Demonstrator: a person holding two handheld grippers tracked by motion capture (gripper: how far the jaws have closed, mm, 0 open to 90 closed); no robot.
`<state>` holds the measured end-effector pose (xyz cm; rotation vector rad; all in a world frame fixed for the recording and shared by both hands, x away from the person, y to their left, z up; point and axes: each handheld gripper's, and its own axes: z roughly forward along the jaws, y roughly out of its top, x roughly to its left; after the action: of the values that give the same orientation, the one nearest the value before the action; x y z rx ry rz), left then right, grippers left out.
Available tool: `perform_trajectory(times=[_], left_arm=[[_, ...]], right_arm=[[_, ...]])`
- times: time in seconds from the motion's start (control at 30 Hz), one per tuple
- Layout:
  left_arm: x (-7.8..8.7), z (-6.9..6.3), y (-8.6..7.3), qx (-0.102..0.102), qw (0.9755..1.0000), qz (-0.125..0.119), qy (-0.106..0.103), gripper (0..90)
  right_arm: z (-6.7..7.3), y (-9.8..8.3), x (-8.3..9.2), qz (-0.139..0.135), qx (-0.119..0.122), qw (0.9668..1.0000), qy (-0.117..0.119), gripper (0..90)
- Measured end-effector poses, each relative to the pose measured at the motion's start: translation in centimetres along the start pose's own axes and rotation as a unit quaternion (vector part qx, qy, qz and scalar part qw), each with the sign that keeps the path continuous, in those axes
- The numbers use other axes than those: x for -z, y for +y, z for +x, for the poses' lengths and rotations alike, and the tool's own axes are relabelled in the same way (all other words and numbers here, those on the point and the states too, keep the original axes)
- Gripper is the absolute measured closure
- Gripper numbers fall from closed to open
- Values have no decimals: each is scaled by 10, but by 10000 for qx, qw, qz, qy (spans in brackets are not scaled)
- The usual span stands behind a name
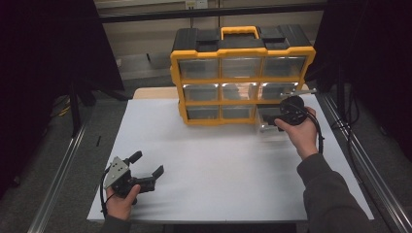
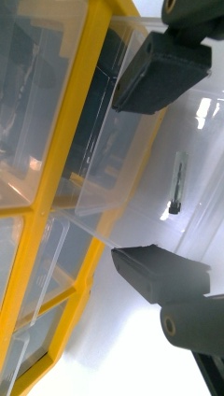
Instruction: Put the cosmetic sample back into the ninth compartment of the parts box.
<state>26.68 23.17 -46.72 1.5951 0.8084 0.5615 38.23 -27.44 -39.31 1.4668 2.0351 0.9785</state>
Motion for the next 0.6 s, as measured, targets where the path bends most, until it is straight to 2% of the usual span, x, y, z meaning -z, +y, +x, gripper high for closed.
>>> perform_trajectory(times=[0.23,0.6], left_arm=[[0,0,1,-72,10000,55,5,23],[0,0,0,-73,9999,72,-2,23]], right_arm=[[4,-2,4,-90,-11,9999,62,166],[8,-7,10,-172,-19,9996,221,136]])
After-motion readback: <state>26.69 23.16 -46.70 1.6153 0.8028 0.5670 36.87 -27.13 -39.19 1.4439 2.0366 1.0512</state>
